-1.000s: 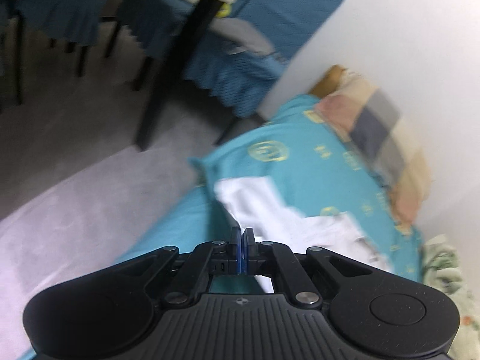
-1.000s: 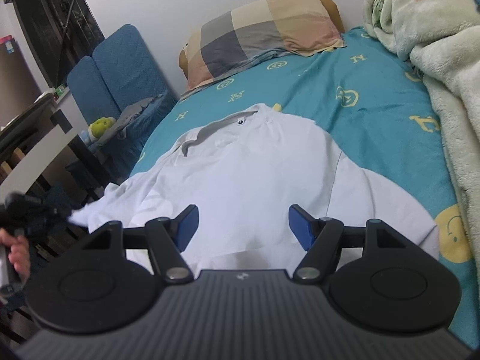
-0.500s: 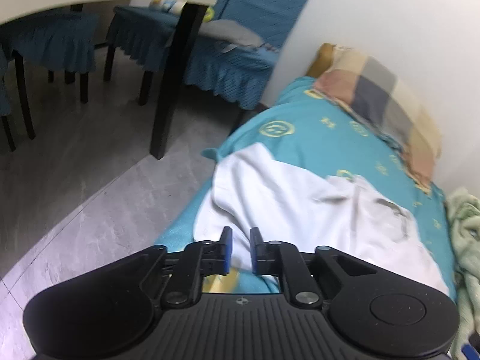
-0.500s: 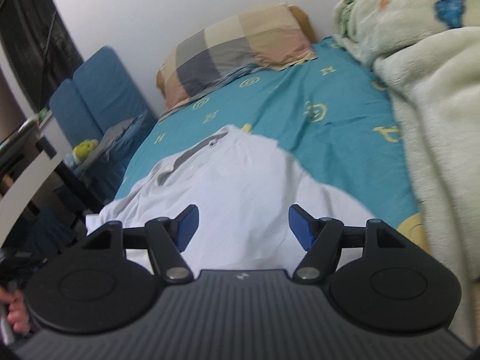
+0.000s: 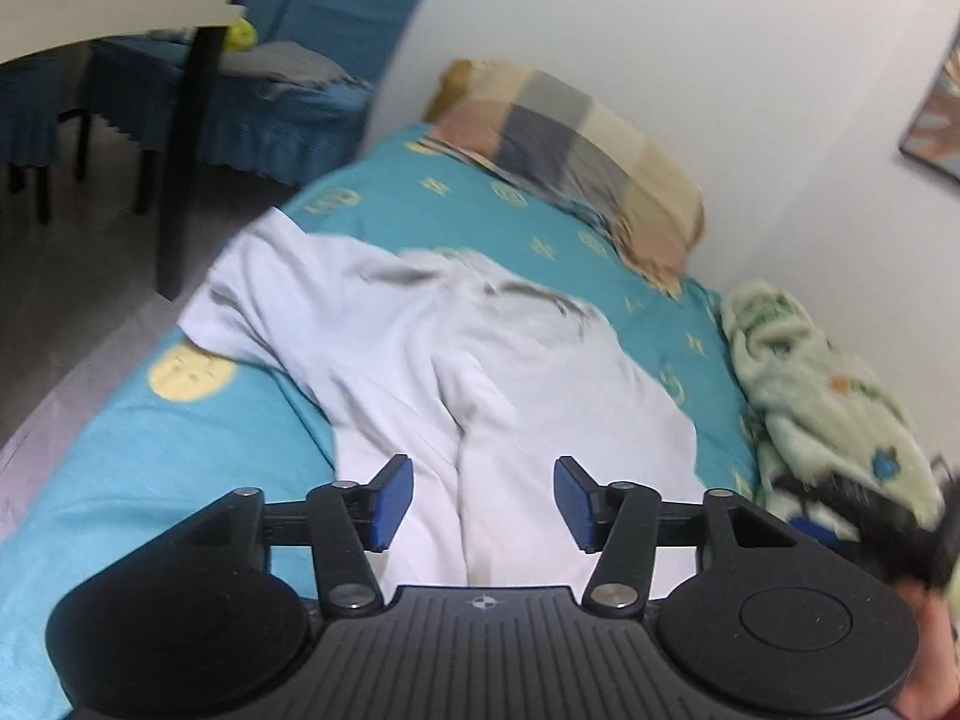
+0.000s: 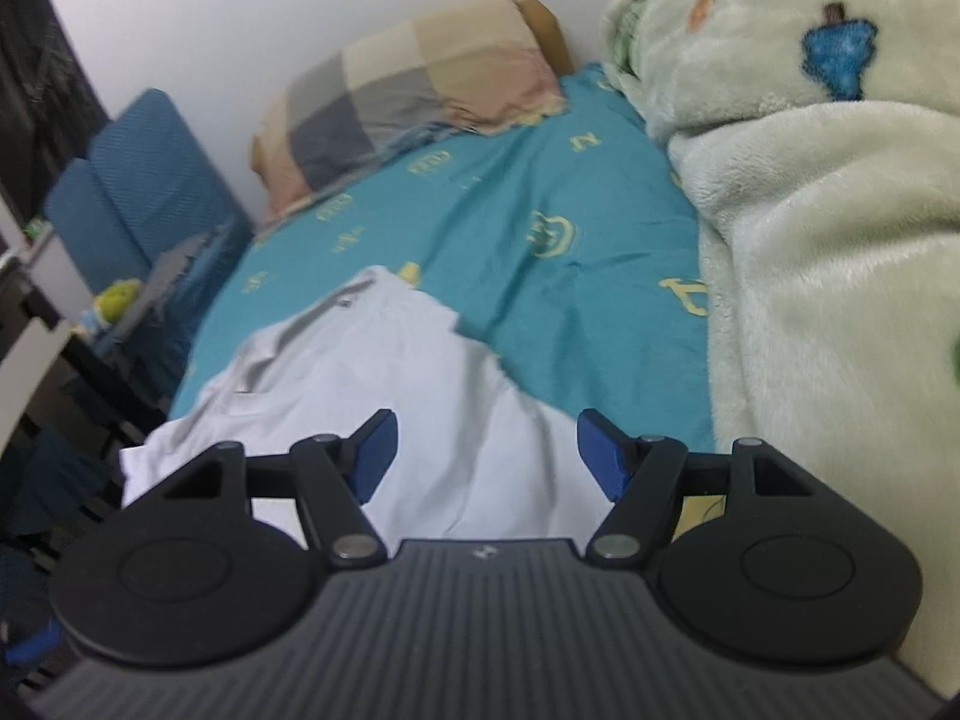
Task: Fold clothes
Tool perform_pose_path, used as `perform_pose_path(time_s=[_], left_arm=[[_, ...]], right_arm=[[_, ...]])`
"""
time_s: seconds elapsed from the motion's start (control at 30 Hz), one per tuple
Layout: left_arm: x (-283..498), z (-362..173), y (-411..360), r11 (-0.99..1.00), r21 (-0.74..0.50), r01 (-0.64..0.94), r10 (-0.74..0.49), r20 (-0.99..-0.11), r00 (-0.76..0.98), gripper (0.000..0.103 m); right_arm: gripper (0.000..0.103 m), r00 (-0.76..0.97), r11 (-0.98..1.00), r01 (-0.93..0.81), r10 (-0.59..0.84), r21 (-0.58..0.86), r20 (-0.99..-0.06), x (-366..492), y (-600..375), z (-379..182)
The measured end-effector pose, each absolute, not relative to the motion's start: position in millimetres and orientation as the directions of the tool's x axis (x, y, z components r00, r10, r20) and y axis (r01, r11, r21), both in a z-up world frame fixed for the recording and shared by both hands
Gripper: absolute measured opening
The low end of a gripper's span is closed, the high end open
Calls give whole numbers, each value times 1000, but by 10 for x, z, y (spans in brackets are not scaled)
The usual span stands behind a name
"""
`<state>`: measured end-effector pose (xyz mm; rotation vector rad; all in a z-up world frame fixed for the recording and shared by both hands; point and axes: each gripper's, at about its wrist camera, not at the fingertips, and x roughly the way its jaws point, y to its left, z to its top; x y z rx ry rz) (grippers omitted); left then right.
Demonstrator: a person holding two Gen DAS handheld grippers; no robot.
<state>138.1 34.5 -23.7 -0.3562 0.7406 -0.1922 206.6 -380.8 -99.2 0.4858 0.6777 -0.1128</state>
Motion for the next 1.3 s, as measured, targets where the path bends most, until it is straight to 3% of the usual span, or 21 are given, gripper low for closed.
perform_pose_path(time_s=[0.13, 0.3, 0.53, 0.57, 0.6, 0.63, 0.77, 0.9, 1.07, 1.23, 1.3], left_arm=[[1437, -407, 284, 930, -358, 80, -311, -652, 692, 60], [1662, -623, 223, 928, -354, 113, -336, -669, 664, 60], [1872, -794, 165, 927, -348, 138, -351, -681, 643, 60], [1888, -810, 175, 926, -353, 133, -352, -683, 640, 60], [1897, -820, 190, 924, -361, 128, -355, -682, 639, 60], [1900, -823, 201, 922, -367, 124, -357, -680, 641, 60], [1876, -781, 229, 915, -385, 120, -363, -657, 661, 60], [1821, -685, 265, 903, -412, 121, -373, -612, 697, 60], [1808, -666, 262, 905, -407, 122, -366, -602, 709, 60], [1809, -731, 275, 914, -390, 112, -351, -621, 700, 60], [1807, -750, 296, 916, -388, 104, -345, -626, 699, 60]], right_arm=[[66, 730, 869, 321, 27, 377, -683, 2336, -4003, -1164], [46, 702, 890, 319, 10, 326, -712, 2527, -3996, -1306], [47, 670, 916, 281, 26, 286, -742, 2733, -3918, -1468], [34, 665, 920, 275, 28, 280, -746, 2762, -3906, -1492], [8, 660, 923, 270, 30, 274, -750, 2792, -3895, -1515], [5, 656, 926, 264, 32, 269, -754, 2821, -3884, -1538], [4, 695, 935, 252, 4, 248, -719, 2836, -3841, -1419], [4, 868, 949, 210, -70, 235, -492, 2573, -3757, -889], [4, 905, 981, 191, -162, 37, -393, 2438, -3501, -720], [6, 765, 988, 116, -23, 102, -644, 2658, -3509, -1171], [7, 723, 971, 72, 107, 229, -682, 2697, -3564, -1277]])
